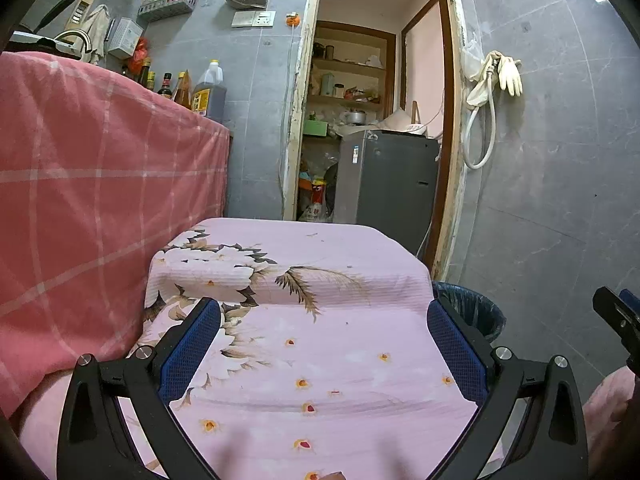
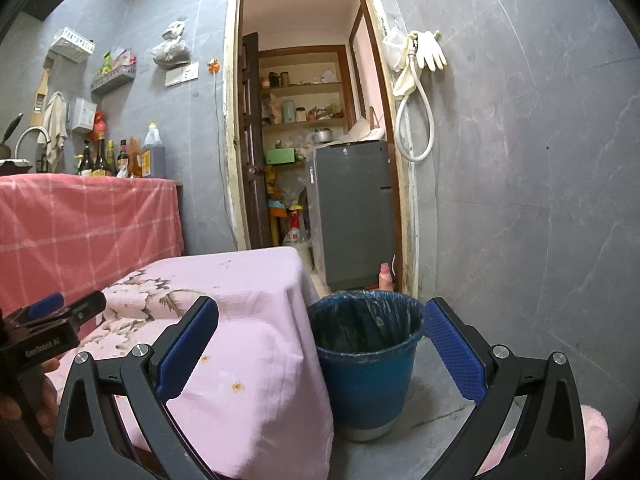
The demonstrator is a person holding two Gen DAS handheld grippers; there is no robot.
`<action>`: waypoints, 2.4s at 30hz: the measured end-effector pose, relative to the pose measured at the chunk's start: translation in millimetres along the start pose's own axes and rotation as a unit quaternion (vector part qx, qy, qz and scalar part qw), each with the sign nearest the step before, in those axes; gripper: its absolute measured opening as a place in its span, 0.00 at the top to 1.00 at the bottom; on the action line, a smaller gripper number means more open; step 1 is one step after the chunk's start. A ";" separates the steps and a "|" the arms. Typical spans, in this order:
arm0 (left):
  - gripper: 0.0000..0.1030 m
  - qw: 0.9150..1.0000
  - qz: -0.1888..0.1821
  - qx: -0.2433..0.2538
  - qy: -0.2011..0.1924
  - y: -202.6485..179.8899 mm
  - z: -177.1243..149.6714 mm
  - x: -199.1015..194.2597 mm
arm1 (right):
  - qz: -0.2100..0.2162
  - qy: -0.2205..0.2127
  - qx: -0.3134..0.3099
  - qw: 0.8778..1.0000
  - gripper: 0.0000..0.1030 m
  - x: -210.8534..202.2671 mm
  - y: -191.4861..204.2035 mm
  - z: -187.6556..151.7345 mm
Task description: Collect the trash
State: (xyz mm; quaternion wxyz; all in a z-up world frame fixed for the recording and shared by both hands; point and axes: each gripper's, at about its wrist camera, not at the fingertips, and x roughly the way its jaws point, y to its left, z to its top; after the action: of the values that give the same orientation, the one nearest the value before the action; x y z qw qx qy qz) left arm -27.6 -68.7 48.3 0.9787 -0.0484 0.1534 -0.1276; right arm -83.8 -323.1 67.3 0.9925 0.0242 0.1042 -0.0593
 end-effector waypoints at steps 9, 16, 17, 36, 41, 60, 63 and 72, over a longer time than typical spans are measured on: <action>0.02 1.000 -0.005 0.003 0.004 -4.3 -10.1 2.1 | -0.013 0.004 -0.004 1.000 0.00 1.2 0.6 -4.9; 0.02 1.000 -0.002 -0.001 0.007 -2.3 -11.0 3.9 | -0.017 0.012 -0.003 1.000 0.00 5.6 -0.5 -7.3; 0.02 1.000 -0.002 -0.001 0.007 -2.2 -11.0 4.0 | -0.017 0.012 -0.003 1.000 0.00 5.5 -0.3 -7.4; 0.02 1.000 -0.002 0.003 0.005 -5.6 -12.5 3.1 | -0.017 0.011 -0.002 1.000 0.00 5.7 0.5 -7.3; 0.02 1.000 -0.003 0.003 0.007 -5.9 -12.4 3.0 | -0.017 0.012 -0.002 1.000 0.00 5.7 0.3 -7.4; 0.02 1.000 -0.005 0.003 0.008 -6.0 -12.3 3.7 | -0.018 0.012 -0.002 1.000 0.00 5.8 1.3 -7.7; 0.02 1.000 -0.005 0.003 0.008 -5.4 -12.4 3.9 | -0.018 0.012 -0.002 1.000 0.00 5.4 1.4 -7.7; 0.02 1.000 -0.005 0.003 0.008 -5.3 -12.5 3.9 | -0.017 0.011 -0.002 1.000 0.00 5.5 0.8 -7.7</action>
State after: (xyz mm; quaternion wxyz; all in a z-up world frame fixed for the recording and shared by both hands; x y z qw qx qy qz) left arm -29.1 -75.6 36.0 0.9770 -0.0453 0.1605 -0.1332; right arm -79.9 -322.4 58.7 0.9901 0.0212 0.1160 -0.0757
